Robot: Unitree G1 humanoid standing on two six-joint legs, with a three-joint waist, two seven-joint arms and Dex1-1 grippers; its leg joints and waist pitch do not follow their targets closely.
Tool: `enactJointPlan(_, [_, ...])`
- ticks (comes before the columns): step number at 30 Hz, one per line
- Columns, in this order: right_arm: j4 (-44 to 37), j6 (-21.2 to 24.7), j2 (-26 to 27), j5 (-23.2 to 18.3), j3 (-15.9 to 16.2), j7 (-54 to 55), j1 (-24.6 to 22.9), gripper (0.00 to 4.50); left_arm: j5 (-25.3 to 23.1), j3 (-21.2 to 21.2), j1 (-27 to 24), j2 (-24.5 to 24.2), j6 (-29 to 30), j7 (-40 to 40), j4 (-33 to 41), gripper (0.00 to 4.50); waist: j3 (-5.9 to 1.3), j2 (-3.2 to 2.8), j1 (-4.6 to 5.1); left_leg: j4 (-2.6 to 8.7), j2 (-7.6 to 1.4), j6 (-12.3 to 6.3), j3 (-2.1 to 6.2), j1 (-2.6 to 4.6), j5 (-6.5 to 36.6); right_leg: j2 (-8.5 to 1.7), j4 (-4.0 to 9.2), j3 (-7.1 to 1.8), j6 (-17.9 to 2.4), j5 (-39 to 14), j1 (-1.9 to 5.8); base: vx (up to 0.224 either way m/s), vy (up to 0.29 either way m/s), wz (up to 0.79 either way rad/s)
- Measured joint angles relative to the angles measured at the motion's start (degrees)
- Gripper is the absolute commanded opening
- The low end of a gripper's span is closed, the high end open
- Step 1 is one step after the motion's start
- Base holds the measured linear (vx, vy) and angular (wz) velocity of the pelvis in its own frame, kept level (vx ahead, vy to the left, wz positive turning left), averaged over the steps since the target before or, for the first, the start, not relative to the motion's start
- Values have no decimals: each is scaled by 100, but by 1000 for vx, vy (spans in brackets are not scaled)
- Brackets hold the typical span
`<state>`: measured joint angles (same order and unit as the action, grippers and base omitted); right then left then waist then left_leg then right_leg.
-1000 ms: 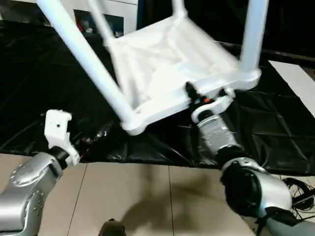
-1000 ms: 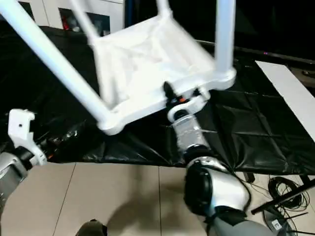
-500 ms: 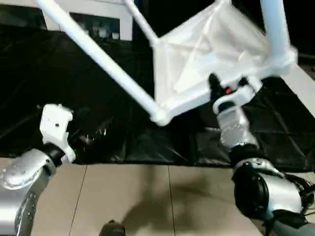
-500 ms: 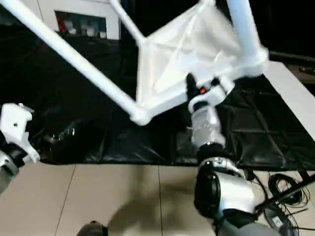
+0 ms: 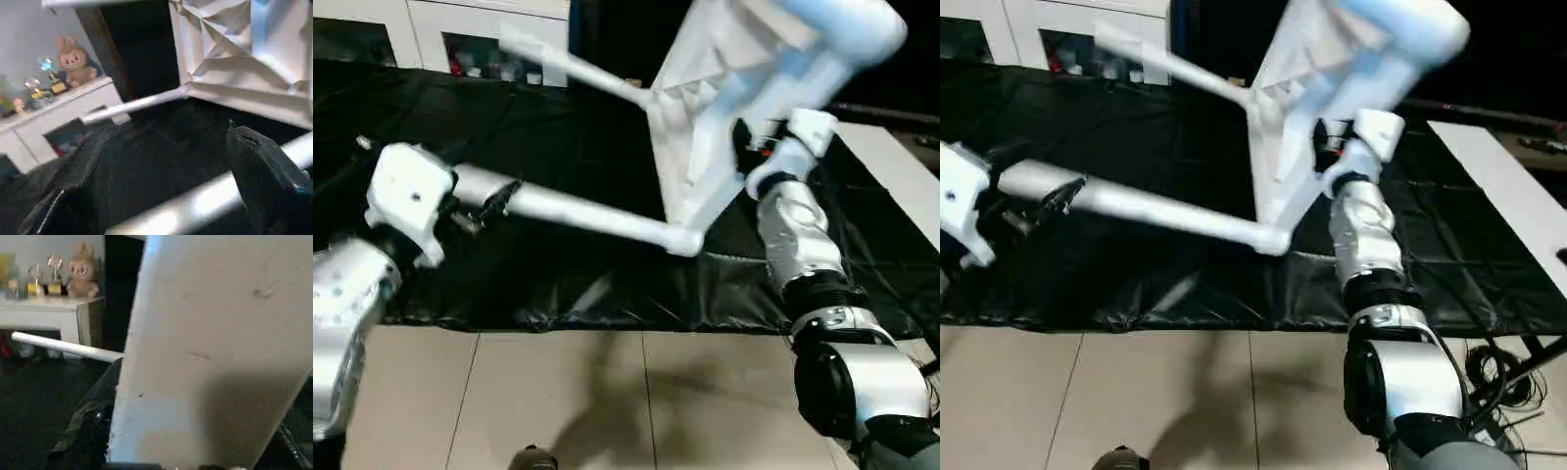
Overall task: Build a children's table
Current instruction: Flip table
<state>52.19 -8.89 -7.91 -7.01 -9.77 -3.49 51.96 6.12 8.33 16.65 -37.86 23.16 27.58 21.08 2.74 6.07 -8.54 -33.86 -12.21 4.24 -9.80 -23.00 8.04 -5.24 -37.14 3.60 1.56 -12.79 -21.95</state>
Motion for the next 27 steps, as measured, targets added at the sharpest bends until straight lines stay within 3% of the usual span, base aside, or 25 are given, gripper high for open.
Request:
enactJointPlan(3, [-36,104,18,374,333,213,65,199,-256,-161,650,-62,-256,34,-26,372,-7,12,-3,-10,13,0,4,0,0,-8,4,-19,4,3,4,0,0,0])
enactJointPlan(11, [-132,218,180,635,590,565,79,197,-1017,-967,1740,-86,-1051,95,-343,372,-16,43,36,-12,22,0,3,-6,0,-4,1,-54,25,13,0,0,0,0])
enactJointPlan(12, [-132,213,209,657,601,559,87,232,-1079,-1002,1813,-87,-1139,95,-341,372,-17,41,53,-12,23,0,1,-3,0,-4,-1,-61,27,14,-2,0,0,0])
enactJointPlan(14, [-114,193,192,736,664,546,86,232,-1271,-1151,1947,-99,-1335,75,-460,372,-19,48,64,-12,21,0,0,-3,0,0,-1,-63,28,14,-5,0,0,0])
enactJointPlan(15, [-92,179,185,766,693,548,86,276,-1412,-1228,2039,-110,-1464,26,-625,372,-23,55,66,-12,20,0,0,-3,0,3,0,-63,28,14,-7,0,0,0])
enactJointPlan(20, [307,105,111,1044,913,547,45,278,-2195,-1559,2779,-175,-2150,-430,-1494,372,-31,126,69,-13,18,0,2,-3,0,7,1,-66,29,16,-11,0,0,0])
enactJointPlan(27, [602,-71,137,1068,939,566,-28,278,-2905,-1833,3511,-244,-2937,-990,-2890,372,-28,129,57,-16,25,0,-5,-12,0,6,2,-91,12,40,-31,0,0,0])
